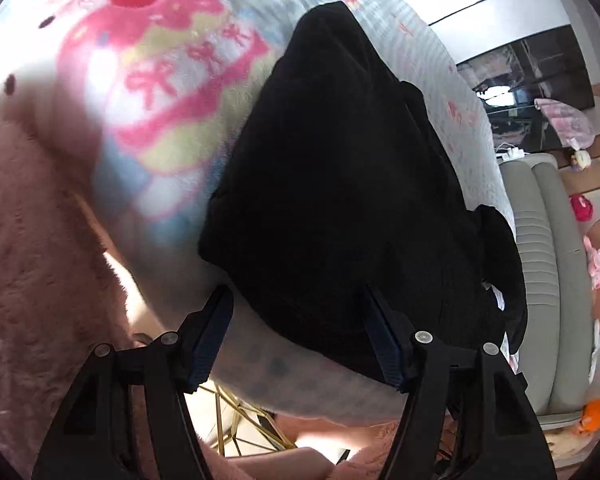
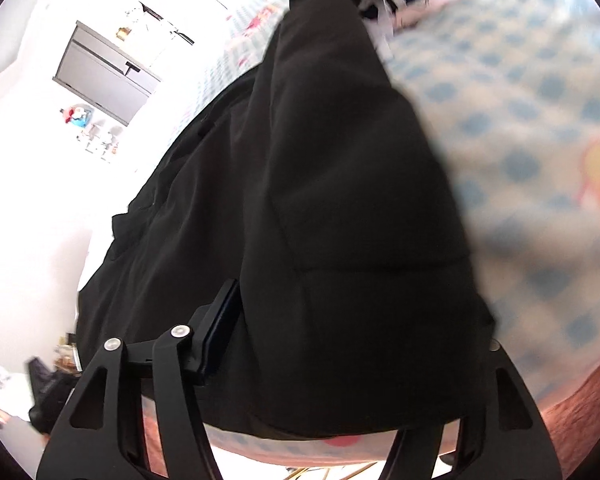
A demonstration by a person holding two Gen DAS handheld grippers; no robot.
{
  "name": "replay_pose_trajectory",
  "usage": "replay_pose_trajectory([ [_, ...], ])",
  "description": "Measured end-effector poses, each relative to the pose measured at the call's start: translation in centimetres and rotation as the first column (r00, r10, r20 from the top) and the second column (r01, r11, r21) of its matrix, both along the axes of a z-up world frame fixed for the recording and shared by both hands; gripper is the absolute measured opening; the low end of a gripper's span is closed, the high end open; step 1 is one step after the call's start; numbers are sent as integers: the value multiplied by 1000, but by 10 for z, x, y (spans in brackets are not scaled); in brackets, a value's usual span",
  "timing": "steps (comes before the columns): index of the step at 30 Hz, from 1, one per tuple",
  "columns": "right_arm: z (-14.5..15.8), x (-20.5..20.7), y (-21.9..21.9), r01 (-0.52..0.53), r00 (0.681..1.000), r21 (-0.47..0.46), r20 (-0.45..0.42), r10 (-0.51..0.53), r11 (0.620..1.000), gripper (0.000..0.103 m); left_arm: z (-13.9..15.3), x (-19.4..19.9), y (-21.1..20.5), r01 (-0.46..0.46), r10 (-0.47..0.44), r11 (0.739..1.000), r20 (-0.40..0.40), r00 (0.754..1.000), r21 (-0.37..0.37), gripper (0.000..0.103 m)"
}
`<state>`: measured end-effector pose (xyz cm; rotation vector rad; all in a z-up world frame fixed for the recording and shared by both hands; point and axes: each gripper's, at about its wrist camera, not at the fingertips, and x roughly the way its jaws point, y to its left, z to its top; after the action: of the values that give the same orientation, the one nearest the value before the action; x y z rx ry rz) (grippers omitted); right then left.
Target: Fold clothes
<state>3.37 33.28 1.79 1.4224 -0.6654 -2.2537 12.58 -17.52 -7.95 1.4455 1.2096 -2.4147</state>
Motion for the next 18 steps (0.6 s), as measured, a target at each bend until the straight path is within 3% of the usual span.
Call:
replay_pose_trajectory([
  [2, 3, 6, -3, -22, 1000, 26, -22, 22, 999, 66, 0, -9, 0, 1, -2, 1000, -29, 1000, -26, 68],
  [5, 5, 3, 6, 4, 1000, 14, -23, -3, 1000, 66, 9, -21, 1, -11, 10, 1000, -84, 996, -7, 72],
  [8, 2, 1, 12, 14, 1000, -2, -19, -14, 1000, 67, 15, -33, 13, 6, -9, 1000, -136, 991, -24, 82],
  [10, -1, 1, 13, 1, 1000, -4, -19, -1, 1000, 70, 12, -31, 18, 21, -30, 998, -144, 989, -64, 86],
  [12, -2, 3, 13, -14, 1000, 1, -22, 14, 1000, 72, 2, -20, 21, -40, 35, 995, -60, 998, -86, 82],
  [14, 1, 7, 11, -32, 999, 21, -32, 32, 999, 69, 11, -9, 32, -40, 28, 983, -69, 997, -181, 79],
  [16, 7, 13, 15, -33, 998, 20, -48, 34, 999, 60, 24, 1, 44, -32, 5, 958, -92, 996, -286, 64],
  [18, 13, 15, 18, -28, 998, 49, -61, 31, 998, 51, 43, 5, 39, -80, 43, 899, -95, 995, -431, 58],
])
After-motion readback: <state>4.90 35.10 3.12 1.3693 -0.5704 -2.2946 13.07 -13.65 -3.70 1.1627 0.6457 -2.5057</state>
